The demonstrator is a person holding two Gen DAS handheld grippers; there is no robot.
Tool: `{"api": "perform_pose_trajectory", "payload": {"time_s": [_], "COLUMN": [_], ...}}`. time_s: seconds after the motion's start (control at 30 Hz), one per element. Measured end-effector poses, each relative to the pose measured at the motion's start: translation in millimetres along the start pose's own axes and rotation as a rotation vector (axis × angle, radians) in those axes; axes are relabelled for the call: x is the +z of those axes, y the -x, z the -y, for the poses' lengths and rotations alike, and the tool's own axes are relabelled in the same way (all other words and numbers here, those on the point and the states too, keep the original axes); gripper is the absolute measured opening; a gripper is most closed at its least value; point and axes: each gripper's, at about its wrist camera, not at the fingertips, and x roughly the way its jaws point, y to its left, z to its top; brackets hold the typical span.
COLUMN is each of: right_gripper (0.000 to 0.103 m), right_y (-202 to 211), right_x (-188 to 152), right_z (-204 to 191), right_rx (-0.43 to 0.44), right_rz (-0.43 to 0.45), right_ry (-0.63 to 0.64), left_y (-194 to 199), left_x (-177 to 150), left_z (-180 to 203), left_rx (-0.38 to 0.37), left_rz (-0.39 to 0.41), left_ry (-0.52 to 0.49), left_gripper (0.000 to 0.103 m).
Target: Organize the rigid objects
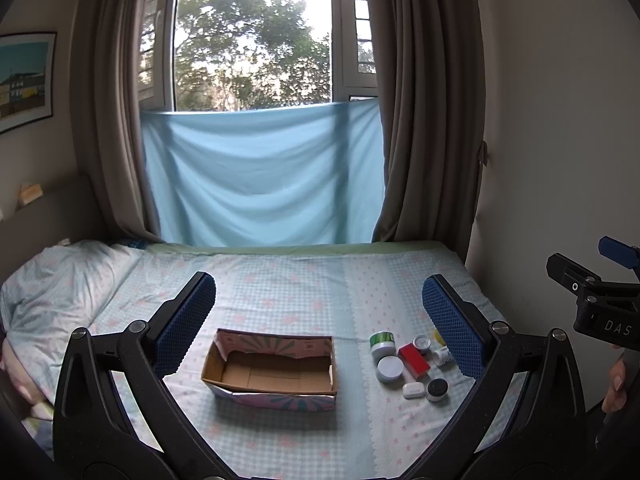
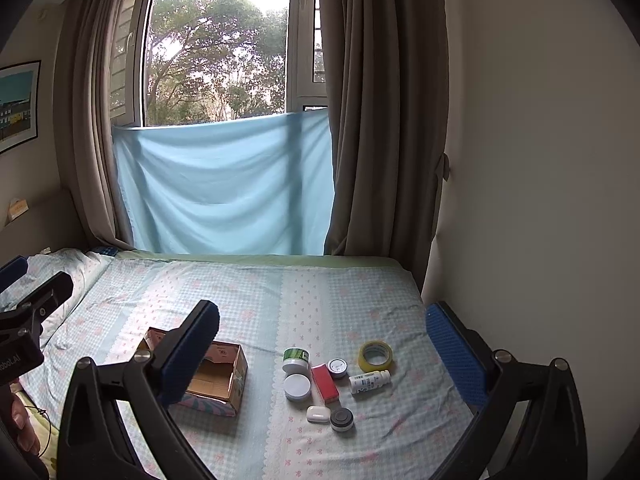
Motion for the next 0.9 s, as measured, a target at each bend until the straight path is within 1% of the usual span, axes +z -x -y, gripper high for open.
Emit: {"api": "perform_pose_trajectory", "payload": {"time_s": [0.53,0.9], "right_gripper": [0.103,0.103], "right_y": [0.3,-2.8], "right_x": [-2.7,-0.1], "right_z": [-6.2,-2.7], "right_rx": [0.000,0.002], "right_rz": [-0.009,-0.020], "right_ry": [0.001,-0.008], "left_y": [0.6,1.2], "left_x": [-2.2,-1.7], "left_z": [-4.3,-8.1], "left_rx": [-0.012,-0.015], "left_rz": [-0.003,-0.003], "left_ry": [0.007,0.013], "left_gripper": [0.103,0.103]}}
